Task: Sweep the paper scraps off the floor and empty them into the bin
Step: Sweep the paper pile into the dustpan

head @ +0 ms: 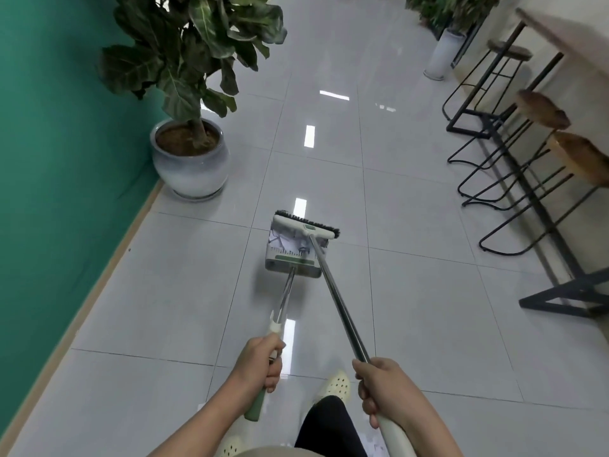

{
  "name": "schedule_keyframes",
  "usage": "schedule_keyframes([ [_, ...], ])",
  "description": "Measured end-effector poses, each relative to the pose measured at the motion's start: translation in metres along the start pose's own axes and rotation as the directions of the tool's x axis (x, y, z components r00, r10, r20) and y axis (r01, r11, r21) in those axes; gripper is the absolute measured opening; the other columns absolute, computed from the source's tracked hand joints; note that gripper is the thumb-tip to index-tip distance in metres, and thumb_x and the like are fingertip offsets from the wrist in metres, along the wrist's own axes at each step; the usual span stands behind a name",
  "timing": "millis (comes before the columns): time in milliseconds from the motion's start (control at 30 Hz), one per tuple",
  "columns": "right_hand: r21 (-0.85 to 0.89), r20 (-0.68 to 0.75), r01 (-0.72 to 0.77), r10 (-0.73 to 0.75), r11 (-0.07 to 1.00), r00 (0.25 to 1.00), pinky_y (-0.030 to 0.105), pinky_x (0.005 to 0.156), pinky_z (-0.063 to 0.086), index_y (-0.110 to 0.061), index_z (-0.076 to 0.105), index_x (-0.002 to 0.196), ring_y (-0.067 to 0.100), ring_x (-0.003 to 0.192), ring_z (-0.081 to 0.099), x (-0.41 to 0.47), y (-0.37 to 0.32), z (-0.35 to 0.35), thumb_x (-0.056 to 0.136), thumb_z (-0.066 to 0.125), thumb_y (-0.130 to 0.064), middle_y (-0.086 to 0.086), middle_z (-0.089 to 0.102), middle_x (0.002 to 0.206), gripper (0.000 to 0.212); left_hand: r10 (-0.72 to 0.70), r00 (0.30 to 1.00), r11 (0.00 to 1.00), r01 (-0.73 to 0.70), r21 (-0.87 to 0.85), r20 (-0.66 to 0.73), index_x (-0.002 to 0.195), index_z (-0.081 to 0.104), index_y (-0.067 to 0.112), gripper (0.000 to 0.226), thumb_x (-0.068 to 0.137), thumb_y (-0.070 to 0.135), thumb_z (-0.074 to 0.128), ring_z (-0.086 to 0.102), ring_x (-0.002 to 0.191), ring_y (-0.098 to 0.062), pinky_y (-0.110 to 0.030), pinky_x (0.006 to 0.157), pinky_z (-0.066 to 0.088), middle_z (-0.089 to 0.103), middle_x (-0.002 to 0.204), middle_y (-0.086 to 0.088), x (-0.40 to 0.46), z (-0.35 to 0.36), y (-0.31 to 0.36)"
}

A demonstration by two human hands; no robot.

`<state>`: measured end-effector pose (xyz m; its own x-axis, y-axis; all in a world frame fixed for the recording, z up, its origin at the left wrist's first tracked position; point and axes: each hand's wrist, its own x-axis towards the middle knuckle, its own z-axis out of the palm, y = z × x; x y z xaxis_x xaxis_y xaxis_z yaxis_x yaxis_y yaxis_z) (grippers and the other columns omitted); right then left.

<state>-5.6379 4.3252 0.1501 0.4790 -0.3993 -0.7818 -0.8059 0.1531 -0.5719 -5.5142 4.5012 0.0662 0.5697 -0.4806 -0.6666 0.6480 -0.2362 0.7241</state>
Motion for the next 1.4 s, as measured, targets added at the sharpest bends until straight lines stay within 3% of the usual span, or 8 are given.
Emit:
schedule_keyframes([
  [533,-0.022,0.070,-0.009,0.011,1.000,0.997,0.024,0.042,0.041,-0.003,0.049,0.100,0.018,0.041,0.041,0.193,-0.132,-0.220,0.096,0.050,-0.023,0.009,0.047,0.064,0.021,0.023,0.994,0.997,-0.030,-0.070,-0.111,0.070,0.042,0.017,0.021,0.062,0.033,0.053,0.021,0.042,-0.013,-0.024,0.047,0.022,0.024,0.052,-0.001,0.216,0.194,0.185],
  [867,0.093,0.152,-0.056,0.042,0.994,0.988,0.025,0.043,0.040,0.003,0.050,0.106,0.020,0.042,0.042,0.303,-0.257,-0.276,0.096,0.051,-0.018,0.009,0.049,0.056,0.022,0.016,0.996,0.994,-0.025,-0.103,-0.086,0.069,0.043,0.017,0.023,0.066,0.037,0.054,0.019,0.044,-0.015,-0.028,0.049,0.020,0.024,0.054,-0.001,0.355,0.223,0.290],
  [1067,0.285,0.141,-0.112,0.073,0.952,0.987,0.021,0.041,0.036,-0.002,0.054,0.091,0.018,0.038,0.039,0.400,-0.382,-0.294,0.097,0.051,-0.018,0.011,0.046,0.056,0.017,-0.037,0.998,0.997,0.034,-0.063,-0.045,0.070,0.041,0.017,0.025,0.093,0.024,0.047,0.021,0.042,-0.014,-0.024,0.046,0.022,0.026,0.053,0.001,0.478,0.210,0.395],
  [1200,0.404,0.168,-0.140,0.077,0.904,0.983,0.020,0.040,0.034,-0.004,0.054,0.091,0.017,0.039,0.038,0.449,-0.471,-0.294,0.097,0.050,-0.016,0.010,0.046,0.057,0.015,-0.048,0.999,0.997,0.047,-0.055,-0.021,0.069,0.041,0.018,0.026,0.094,0.024,0.047,0.022,0.042,-0.014,-0.023,0.045,0.022,0.027,0.052,0.001,0.549,0.201,0.473],
  [1400,0.445,0.192,-0.161,0.081,0.881,0.978,0.022,0.038,0.035,-0.003,0.053,0.095,0.017,0.039,0.039,0.523,-0.591,-0.307,0.098,0.048,-0.016,0.009,0.046,0.057,0.014,-0.042,0.999,0.995,0.042,-0.089,-0.005,0.065,0.042,0.019,0.027,0.088,0.028,0.052,0.022,0.043,-0.014,-0.024,0.045,0.023,0.027,0.053,0.001,0.648,0.200,0.575],
])
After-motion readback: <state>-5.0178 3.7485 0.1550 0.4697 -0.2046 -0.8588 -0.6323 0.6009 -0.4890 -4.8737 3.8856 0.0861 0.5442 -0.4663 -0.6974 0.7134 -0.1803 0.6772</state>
